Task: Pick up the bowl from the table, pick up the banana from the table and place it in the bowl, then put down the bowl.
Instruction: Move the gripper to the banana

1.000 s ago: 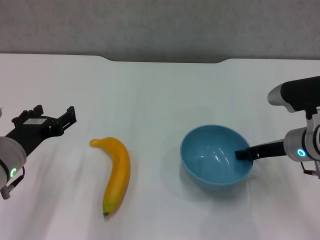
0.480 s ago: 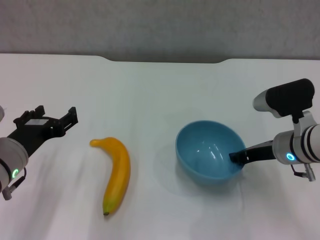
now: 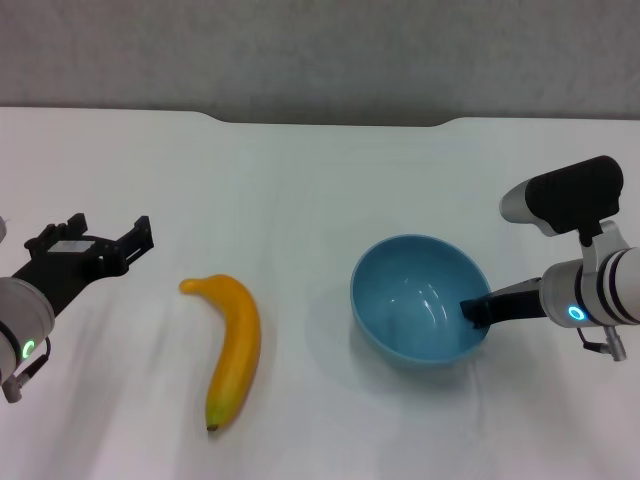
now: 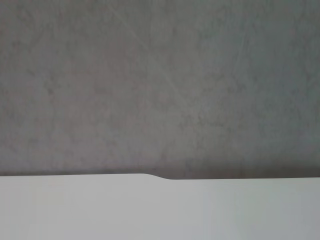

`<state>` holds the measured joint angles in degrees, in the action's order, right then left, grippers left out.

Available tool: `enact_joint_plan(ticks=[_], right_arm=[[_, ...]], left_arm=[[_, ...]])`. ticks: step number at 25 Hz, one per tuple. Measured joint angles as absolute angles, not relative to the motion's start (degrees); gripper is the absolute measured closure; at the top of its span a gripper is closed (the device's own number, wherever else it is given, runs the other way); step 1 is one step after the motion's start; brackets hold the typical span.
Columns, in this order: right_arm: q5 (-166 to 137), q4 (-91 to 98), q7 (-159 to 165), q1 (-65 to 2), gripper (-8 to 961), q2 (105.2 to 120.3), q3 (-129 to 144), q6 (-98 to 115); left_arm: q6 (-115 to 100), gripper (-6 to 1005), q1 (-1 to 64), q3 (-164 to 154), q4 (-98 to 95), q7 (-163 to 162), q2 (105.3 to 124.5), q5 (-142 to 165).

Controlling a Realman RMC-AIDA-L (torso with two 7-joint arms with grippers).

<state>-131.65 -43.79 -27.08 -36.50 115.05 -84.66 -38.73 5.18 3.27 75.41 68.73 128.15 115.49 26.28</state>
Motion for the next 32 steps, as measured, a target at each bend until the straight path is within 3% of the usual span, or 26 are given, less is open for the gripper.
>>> enact_joint_plan(ticks=[13, 16, 21, 32], right_arm=[[-131.57, -46.68, -27.07, -35.69, 834, 114.96, -85.16, -39.72], [-131.57, -47.42, -27.07, -35.6, 899, 114.88, -85.3, -40.12], [-131.57, -47.51, -27.07, -35.59, 922, 114.87, -85.33, -40.45], [-131.58, -50.26, -27.07, -34.15, 922, 114.87, -85.46, -40.16]], left_arm=[[5.19, 131, 3.23, 75.41, 68.26, 128.14, 115.56, 26.28], [5.19, 132, 3.52, 75.41, 67.62, 128.15, 115.57, 26.28], [5.19, 132, 3.55, 75.41, 67.43, 128.14, 115.66, 26.28], [-1.8, 133, 3.18, 70.12, 73.58, 127.62, 114.87, 25.86]])
